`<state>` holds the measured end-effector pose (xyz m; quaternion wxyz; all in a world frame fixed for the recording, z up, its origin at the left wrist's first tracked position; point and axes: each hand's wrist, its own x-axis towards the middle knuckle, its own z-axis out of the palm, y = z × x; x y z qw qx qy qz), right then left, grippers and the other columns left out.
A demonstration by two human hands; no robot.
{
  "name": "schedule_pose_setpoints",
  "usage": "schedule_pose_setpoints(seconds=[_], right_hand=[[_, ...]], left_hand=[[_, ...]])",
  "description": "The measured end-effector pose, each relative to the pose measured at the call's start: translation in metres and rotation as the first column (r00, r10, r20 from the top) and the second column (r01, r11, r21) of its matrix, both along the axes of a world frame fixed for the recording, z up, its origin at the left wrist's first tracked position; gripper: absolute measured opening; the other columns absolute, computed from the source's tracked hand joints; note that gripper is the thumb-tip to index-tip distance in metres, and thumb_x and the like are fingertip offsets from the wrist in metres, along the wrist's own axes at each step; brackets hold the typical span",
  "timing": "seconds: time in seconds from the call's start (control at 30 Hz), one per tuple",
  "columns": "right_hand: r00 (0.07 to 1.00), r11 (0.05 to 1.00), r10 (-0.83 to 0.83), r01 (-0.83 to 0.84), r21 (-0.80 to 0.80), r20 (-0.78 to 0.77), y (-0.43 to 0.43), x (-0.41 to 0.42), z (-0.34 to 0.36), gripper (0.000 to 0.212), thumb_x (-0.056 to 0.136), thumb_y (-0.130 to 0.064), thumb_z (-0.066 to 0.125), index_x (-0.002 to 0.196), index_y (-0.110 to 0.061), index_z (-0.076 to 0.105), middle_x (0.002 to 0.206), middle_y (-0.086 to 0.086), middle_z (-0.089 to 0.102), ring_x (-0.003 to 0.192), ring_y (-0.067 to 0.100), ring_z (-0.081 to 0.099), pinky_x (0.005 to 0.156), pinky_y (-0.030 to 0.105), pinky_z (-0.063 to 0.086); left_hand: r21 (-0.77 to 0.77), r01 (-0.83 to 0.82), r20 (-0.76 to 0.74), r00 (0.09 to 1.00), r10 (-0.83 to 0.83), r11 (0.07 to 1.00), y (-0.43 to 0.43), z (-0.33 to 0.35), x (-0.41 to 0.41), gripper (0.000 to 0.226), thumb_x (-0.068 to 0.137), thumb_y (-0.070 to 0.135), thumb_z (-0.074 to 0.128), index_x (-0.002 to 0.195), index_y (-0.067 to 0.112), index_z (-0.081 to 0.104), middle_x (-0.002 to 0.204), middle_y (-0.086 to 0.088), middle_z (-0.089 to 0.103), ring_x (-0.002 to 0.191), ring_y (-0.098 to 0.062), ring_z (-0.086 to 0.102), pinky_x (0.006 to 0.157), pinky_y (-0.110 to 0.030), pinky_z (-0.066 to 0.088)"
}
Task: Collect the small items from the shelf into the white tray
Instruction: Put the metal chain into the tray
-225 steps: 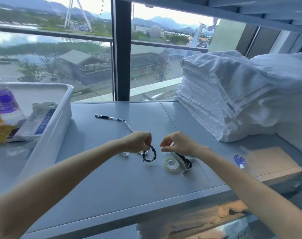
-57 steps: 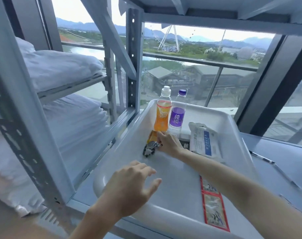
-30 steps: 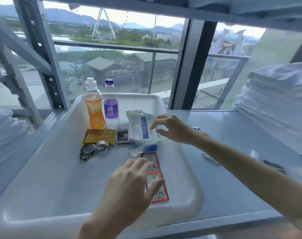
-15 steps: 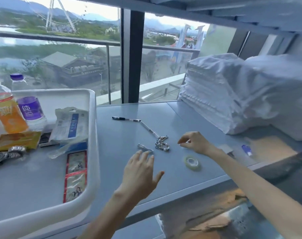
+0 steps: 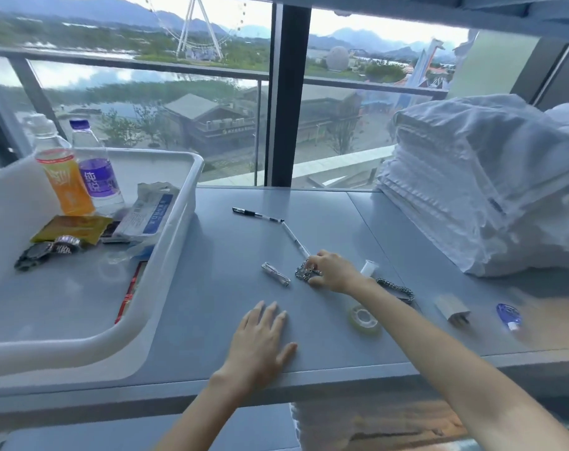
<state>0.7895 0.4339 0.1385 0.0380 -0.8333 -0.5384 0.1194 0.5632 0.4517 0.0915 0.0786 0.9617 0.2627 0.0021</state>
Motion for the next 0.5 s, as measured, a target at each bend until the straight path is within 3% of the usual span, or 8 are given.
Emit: schedule_pose_setpoints(seconds=[0.17, 0.33, 0.5], right_hand=[[0.997, 0.998, 0.049, -0.046, -0.044, 0.064, 0.001, -0.001, -0.002, 0.016, 0.075, -0.013, 0.057, 0.091, -0.012, 0.051, 0.100, 0.015, 0.061, 0.090, 0.032, 0.059, 0.067, 0.031, 0.043], [0.997, 0.996, 0.082, -0.081, 0.048, -0.014, -0.005, 0.011, 0.017, 0.015, 0.075, -0.011, 0.067, 0.089, -0.011, 0.070, 0.090, 0.008, 0.071, 0.087, 0.023, 0.065, 0.072, 0.028, 0.048], [0.972, 0.959, 0.144, -0.090, 0.270, -0.187, 0.001, 0.000, 0.068, 0.012, 0.070, -0.005, 0.075, 0.082, -0.005, 0.075, 0.069, 0.009, 0.072, 0.059, 0.013, 0.064, 0.069, 0.028, 0.054]], left_hand=[[0.000, 0.028, 0.015, 1.000, -0.028, 1.000, 0.006, 0.006, -0.005, 0.055, 0.096, 0.043, 0.033, 0.144, 0.019, 0.024, 0.155, 0.000, 0.016, 0.144, -0.018, 0.006, 0.118, -0.033, 0.011], [-0.014, 0.037, 0.098, 0.995, -0.036, 0.999, 0.006, 0.017, -0.022, 0.047, 0.097, 0.034, 0.037, 0.141, 0.020, 0.032, 0.154, 0.002, 0.020, 0.143, -0.013, 0.007, 0.116, -0.028, 0.016], [0.039, 0.044, 0.263, 0.963, -0.053, 0.998, 0.013, 0.055, -0.041, 0.043, 0.096, 0.029, 0.040, 0.138, 0.019, 0.041, 0.149, 0.002, 0.032, 0.142, -0.009, 0.012, 0.114, -0.026, 0.021]])
